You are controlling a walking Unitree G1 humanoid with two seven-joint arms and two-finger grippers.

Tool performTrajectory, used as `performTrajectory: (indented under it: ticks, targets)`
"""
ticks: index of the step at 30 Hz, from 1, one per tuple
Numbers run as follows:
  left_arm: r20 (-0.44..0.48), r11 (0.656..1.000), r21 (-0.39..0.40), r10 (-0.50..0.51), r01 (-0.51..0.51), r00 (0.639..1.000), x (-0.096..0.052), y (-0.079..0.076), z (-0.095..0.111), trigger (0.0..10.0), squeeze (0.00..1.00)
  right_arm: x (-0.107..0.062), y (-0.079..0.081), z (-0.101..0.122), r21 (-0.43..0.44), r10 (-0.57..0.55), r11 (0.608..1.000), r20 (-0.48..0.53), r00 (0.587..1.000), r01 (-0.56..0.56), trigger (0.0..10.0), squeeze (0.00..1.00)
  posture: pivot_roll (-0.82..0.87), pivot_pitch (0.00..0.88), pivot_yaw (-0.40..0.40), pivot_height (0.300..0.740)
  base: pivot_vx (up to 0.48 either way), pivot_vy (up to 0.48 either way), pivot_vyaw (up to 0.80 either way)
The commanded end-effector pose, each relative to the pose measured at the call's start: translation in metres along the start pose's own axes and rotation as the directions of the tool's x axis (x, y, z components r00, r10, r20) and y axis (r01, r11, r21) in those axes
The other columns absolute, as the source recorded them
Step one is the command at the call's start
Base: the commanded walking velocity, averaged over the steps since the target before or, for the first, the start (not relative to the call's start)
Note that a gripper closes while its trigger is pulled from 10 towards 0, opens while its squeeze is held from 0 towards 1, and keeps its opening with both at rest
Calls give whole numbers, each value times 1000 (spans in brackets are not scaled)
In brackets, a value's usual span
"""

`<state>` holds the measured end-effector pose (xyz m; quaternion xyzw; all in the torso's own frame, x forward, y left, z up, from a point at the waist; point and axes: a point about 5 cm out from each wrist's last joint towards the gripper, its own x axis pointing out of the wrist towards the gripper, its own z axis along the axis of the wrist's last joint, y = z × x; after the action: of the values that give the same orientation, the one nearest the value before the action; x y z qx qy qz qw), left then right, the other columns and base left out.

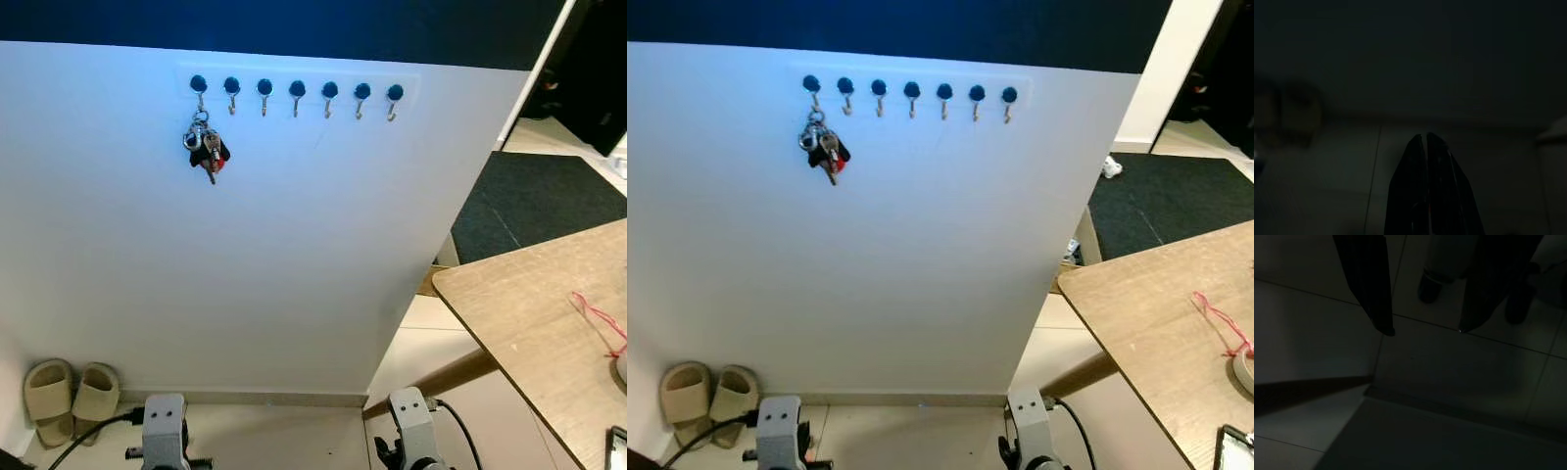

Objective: Hang keys on a hook

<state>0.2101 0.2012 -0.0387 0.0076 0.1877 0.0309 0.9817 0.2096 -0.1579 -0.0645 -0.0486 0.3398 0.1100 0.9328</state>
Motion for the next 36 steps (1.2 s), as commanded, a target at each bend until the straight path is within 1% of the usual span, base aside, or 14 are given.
performTrajectory:
  ticks: [1, 5, 9, 11, 14, 15, 16, 17, 20, 22, 24, 25, 30, 36]
  targets:
    - [126, 998, 16, -70, 68, 990, 8, 2, 24, 10000, 0, 1, -2, 5, 3, -10, 1000, 32, 999, 10, 10000, 0, 80, 44, -57, 740, 0, 0, 0]
    - [242, 972, 75, -233, 221, 942, 17, -11, 53, 10000, 0, 1, -4, 10, -4, -12, 1000, 58, 998, 12, 10000, 0, 81, 45, -59, 740, 0, 0, 0]
    - [391, 826, 268, -563, 495, 728, 25, -42, 120, 10000, 0, 2, -6, 29, -45, 14, 999, 187, 982, -6, 10000, 0, 71, 47, -51, 740, 0, 0, 0]
    - [391, 826, 268, -563, 495, 728, 25, -42, 120, 10000, 0, 2, -6, 29, -45, 14, 999, 187, 982, -6, 10000, 0, 71, 47, -51, 740, 0, 0, 0]
    - [424, 781, 324, -625, 534, 656, 23, -49, 142, 10000, 0, 1, -5, 37, -65, 35, 998, 248, 968, -19, 10000, 0, 68, 47, -50, 740, 0, 0, 0]
    - [424, 781, 324, -625, 534, 656, 23, -49, 142, 10000, 0, 1, -5, 37, -65, 35, 998, 248, 968, -19, 10000, 0, 68, 47, -50, 740, 0, 0, 0]
    - [463, 724, 388, -688, 570, 559, 19, -59, 171, 10000, 0, -2, -4, 51, -99, 67, 995, 355, 933, -34, 10000, 0, 70, 49, -53, 740, 0, 0, 0]
    - [463, 724, 388, -688, 570, 559, 19, -59, 171, 10000, 0, -2, -4, 51, -99, 67, 995, 355, 933, -34, 10000, 0, 70, 49, -53, 740, 0, 0, 0]
    - [510, 662, 464, -743, 588, 434, 12, -74, 214, 10000, 0, -9, -2, 84, -45, 58, 998, 565, 823, -39, 10000, 0, 67, 54, -55, 740, 0, 0, 0]
    - [510, 662, 464, -743, 588, 434, 12, -74, 214, 10000, 0, -9, -2, 84, -45, 58, 998, 565, 823, -39, 10000, 0, 67, 54, -55, 740, 0, 0, 0]
    - [516, 633, 496, -766, 594, 385, 9, -79, 234, 10000, 0, -16, 0, 103, -42, 60, 998, 662, 747, -43, 10000, 0, 63, 56, -54, 740, 0, 0, 0]
    - [516, 633, 496, -766, 594, 385, 9, -79, 234, 10000, 0, -16, 0, 103, -42, 60, 998, 662, 747, -43, 10000, 0, 63, 56, -54, 740, 0, 0, 0]
    - [532, 586, 573, -798, 572, 284, 8, -92, 289, 10000, 0, -35, 2, 156, -75, 64, 997, 835, 546, -3, 10000, 0, 53, 58, -47, 740, 0, 0, 0]
    - [529, 576, 607, -807, 548, 262, 8, -98, 314, 10000, 0, -43, 5, 179, -62, 57, 998, 887, 459, -5, 10000, 0, 55, 60, -47, 740, 0, 0, 0]
